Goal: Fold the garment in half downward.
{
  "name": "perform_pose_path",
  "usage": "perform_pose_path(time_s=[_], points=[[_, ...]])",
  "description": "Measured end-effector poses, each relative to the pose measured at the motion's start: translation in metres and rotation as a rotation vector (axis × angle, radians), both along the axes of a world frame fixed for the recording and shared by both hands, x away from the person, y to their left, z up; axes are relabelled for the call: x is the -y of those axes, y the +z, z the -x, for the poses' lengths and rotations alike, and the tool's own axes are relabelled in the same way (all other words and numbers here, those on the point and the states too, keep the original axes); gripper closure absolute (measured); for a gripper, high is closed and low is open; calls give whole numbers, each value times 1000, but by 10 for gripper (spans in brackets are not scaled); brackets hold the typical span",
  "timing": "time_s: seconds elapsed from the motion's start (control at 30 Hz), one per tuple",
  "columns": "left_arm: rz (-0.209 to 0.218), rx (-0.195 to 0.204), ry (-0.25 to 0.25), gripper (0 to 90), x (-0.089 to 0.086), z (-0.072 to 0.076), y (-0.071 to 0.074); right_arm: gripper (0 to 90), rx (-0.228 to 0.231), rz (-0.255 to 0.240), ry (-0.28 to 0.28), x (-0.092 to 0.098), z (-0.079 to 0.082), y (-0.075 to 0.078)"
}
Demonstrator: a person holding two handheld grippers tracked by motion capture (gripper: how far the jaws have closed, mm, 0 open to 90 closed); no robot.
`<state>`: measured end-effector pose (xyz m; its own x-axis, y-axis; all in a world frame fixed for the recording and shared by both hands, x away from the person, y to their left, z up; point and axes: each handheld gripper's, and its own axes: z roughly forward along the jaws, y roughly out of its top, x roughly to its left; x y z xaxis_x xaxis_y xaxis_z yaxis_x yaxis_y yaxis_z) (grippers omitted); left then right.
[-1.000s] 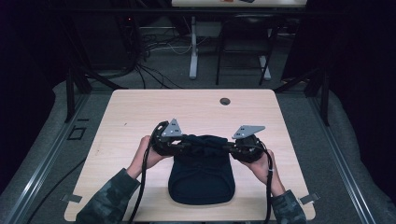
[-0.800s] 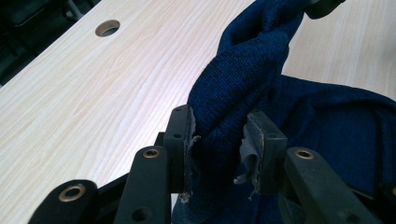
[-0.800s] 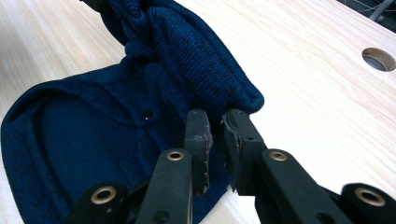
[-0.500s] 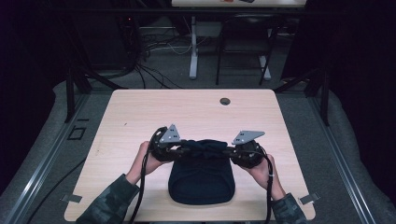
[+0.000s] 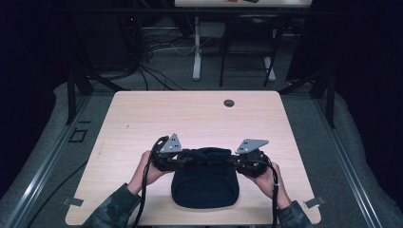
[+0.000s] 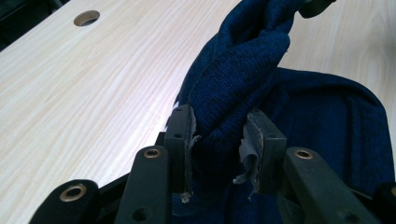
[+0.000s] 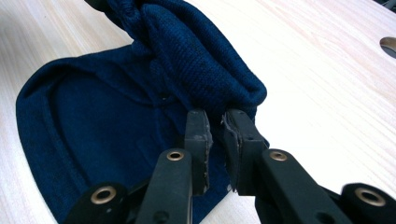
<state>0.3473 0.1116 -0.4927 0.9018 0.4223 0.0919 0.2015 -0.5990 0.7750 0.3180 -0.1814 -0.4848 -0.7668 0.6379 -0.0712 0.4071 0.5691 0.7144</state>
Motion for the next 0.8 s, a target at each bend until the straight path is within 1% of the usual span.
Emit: perform_pose_path(time_s=[0.07, 0.23, 0.3, 0.37, 0.47, 0.53, 0.6, 0.63, 0.67, 0.8], points=[[10, -5, 1, 658, -1, 2, -3, 797, -6, 1, 5, 0, 1, -2], [5, -6, -3, 658, -1, 6, -9, 797, -10, 5, 6, -2, 4, -5], [14, -10, -6, 658, -3, 8, -13, 797, -16, 11, 9, -3, 6, -6], [21, -13, -17, 657, -4, 9, -16, 797, -25, 18, 14, -3, 7, -8], [23, -28, -34, 653, -5, 11, -22, 795, -31, 27, 19, -4, 10, -12], [15, -35, -45, 650, -5, 13, -25, 793, -39, 26, 19, -4, 12, -14], [4, -39, -53, 647, -5, 15, -27, 792, -44, 35, 20, -4, 14, -17], [7, -36, -52, 645, -5, 16, -28, 792, -51, 29, 22, -4, 15, -18], [1, -36, -56, 644, -5, 16, -28, 792, -54, 44, 24, -4, 16, -19], [-2, -44, -54, 641, -6, 20, -32, 792, -59, 40, 26, -4, 20, -23]])
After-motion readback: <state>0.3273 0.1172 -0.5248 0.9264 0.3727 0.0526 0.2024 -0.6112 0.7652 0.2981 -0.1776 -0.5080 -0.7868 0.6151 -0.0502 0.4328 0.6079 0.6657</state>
